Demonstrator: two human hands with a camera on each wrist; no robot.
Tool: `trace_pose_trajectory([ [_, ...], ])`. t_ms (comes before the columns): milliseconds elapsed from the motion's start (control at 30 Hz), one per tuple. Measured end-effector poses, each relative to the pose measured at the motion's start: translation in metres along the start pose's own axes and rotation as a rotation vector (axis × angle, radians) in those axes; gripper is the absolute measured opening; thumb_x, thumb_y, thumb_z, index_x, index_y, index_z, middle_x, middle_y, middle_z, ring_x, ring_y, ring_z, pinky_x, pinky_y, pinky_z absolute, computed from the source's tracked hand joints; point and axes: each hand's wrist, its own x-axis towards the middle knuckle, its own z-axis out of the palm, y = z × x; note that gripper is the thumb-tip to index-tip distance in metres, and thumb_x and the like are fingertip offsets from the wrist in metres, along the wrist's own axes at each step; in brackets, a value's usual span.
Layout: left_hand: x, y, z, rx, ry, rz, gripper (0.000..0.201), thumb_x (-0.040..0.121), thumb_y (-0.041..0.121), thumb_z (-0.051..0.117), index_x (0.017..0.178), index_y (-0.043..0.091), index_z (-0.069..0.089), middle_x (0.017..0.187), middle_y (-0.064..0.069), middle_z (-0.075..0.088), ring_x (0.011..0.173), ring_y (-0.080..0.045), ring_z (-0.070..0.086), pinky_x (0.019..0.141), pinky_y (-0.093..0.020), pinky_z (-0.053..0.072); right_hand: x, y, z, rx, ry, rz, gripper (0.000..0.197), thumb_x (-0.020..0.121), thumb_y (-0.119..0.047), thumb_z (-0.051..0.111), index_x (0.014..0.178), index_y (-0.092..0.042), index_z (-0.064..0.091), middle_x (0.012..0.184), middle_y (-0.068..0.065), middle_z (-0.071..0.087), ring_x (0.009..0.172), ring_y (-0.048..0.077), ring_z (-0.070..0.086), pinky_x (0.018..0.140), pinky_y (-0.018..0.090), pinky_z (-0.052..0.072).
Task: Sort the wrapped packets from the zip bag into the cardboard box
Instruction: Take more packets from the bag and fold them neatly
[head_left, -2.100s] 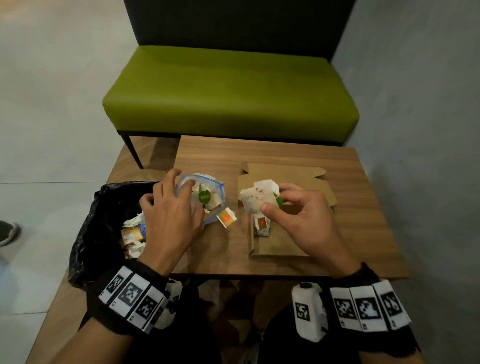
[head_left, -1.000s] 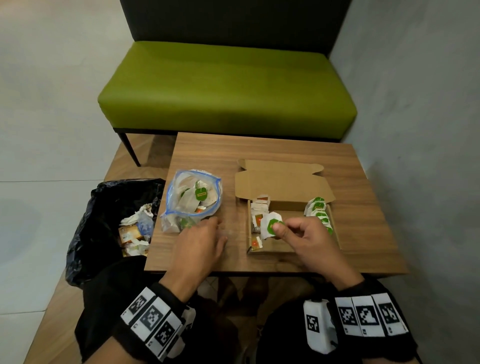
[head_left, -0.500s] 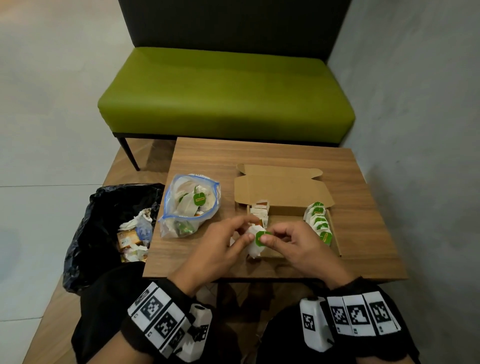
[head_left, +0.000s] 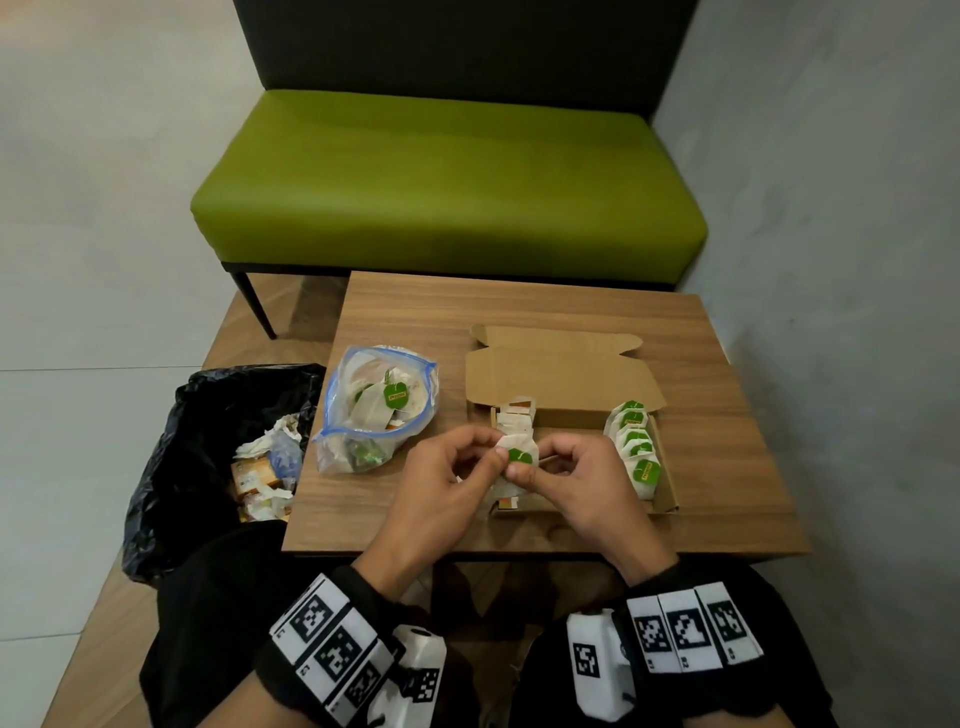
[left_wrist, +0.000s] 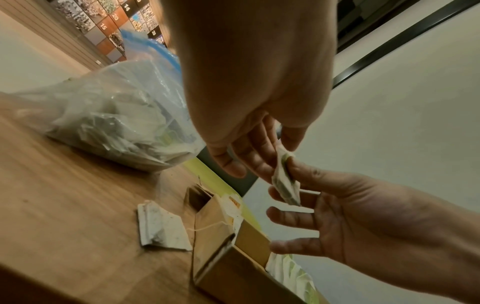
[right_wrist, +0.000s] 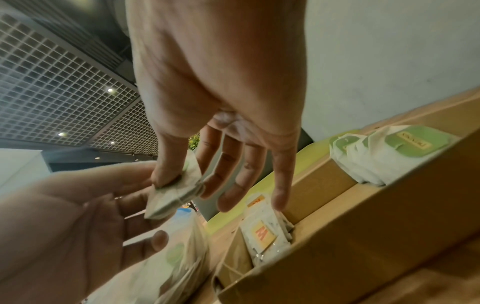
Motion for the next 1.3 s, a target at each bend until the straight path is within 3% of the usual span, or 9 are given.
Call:
trace_pose_trajectory([
  [167, 0.003, -0.003, 0.000, 0.015, 0.053, -0.004, 0.011, 0.092, 0.014, 0.066, 0.098, 0.020, 0.073, 0.089, 0.005, 0.076, 0.086, -0.010, 0.071, 0.079, -0.037, 0.059, -0.006, -0.003, -0.007, 0.021, -0.009, -0.001, 0.013, 0.078, -0.021, 0.082, 0.090, -0.018, 0.077, 0.081, 0.005, 0.076, 0.075, 0.025, 0.072, 0.076, 0.052, 0.060],
  [267, 0.005, -0.004, 0.002, 0.066, 0.029, 0.006, 0.012, 0.093, 0.015, 0.065, 0.099, 0.020, 0.074, 0.089, 0.007, 0.075, 0.084, -0.009, 0.070, 0.079, -0.036, 0.058, -0.005, 0.001, -0.008, -0.033, 0.009, -0.017, 0.008, 0.081, -0.020, 0.080, 0.089, -0.022, 0.078, 0.080, 0.012, 0.073, 0.075, 0.039, 0.065, 0.071, 0.057, 0.055],
  [467, 0.003, -0.015, -0.004, 0.386, 0.062, 0.019, 0.015, 0.094, 0.019, 0.061, 0.104, 0.027, 0.067, 0.094, 0.022, 0.066, 0.085, 0.005, 0.061, 0.069, -0.007, 0.042, -0.003, 0.002, -0.021, -0.170, 0.130, -0.027, 0.006, 0.087, -0.022, 0.075, 0.084, -0.027, 0.074, 0.073, 0.004, 0.071, 0.066, 0.021, 0.061, 0.059, 0.040, 0.052],
  [633, -0.002, -0.033, -0.009, 0.750, -0.077, 0.022, 0.034, 0.090, 0.023, 0.064, 0.123, 0.026, 0.057, 0.121, 0.012, 0.057, 0.106, -0.006, 0.057, 0.088, -0.019, 0.045, -0.003, 0.006, -0.052, -0.233, 0.263, 0.015, 0.011, 0.088, -0.020, 0.073, 0.087, -0.030, 0.070, 0.082, -0.007, 0.071, 0.071, 0.010, 0.064, 0.055, 0.024, 0.048],
  [700, -0.004, -0.035, -0.010, 0.785, -0.090, 0.018, 0.038, 0.089, 0.026, 0.065, 0.126, 0.027, 0.055, 0.126, 0.011, 0.055, 0.110, -0.007, 0.055, 0.091, -0.023, 0.046, -0.005, 0.010, -0.069, -0.279, 0.304, 0.025, 0.012, 0.087, -0.020, 0.074, 0.088, -0.031, 0.071, 0.081, -0.008, 0.071, 0.071, 0.011, 0.066, 0.055, 0.025, 0.050],
  [800, -0.004, -0.038, -0.012, 0.800, -0.090, -0.002, 0.042, 0.089, 0.028, 0.066, 0.129, 0.028, 0.051, 0.129, 0.009, 0.054, 0.113, -0.008, 0.055, 0.094, -0.025, 0.048, -0.008, 0.019, -0.101, -0.449, 0.329, 0.072, 0.015, 0.083, -0.024, 0.078, 0.081, -0.035, 0.069, 0.075, -0.010, 0.070, 0.070, 0.011, 0.065, 0.063, 0.037, 0.057],
  [933, -0.003, -0.042, -0.013, 0.828, -0.104, -0.040, 0.044, 0.089, 0.031, 0.066, 0.130, 0.029, 0.051, 0.129, 0.008, 0.055, 0.112, -0.009, 0.057, 0.090, -0.024, 0.049, -0.011, 0.037, -0.136, -0.604, 0.146, 0.188, 0.013, 0.079, -0.030, 0.081, 0.074, -0.037, 0.072, 0.071, -0.012, 0.071, 0.072, 0.011, 0.066, 0.072, 0.045, 0.058],
  [1100, -0.004, -0.041, -0.011, 0.833, -0.121, -0.053, 0.044, 0.090, 0.033, 0.065, 0.131, 0.029, 0.051, 0.132, 0.008, 0.055, 0.113, -0.007, 0.057, 0.093, -0.023, 0.048, -0.012, 0.036, -0.138, -0.747, 0.006, 0.228, 0.020, 0.074, -0.036, 0.084, 0.070, -0.042, 0.065, 0.105, -0.012, 0.060, 0.104, 0.013, 0.047, 0.092, 0.036, 0.041],
  [1300, -0.006, -0.039, -0.010, 0.849, -0.123, -0.046, 0.042, 0.090, 0.033, 0.065, 0.130, 0.028, 0.052, 0.129, 0.008, 0.056, 0.110, -0.007, 0.058, 0.090, -0.021, 0.046, -0.003, 0.039, -0.126, -0.794, -0.065, 0.311, 0.018, 0.073, -0.033, 0.083, 0.079, -0.034, 0.066, 0.106, -0.011, 0.047, 0.113, 0.011, 0.033, 0.104, 0.039, 0.032],
])
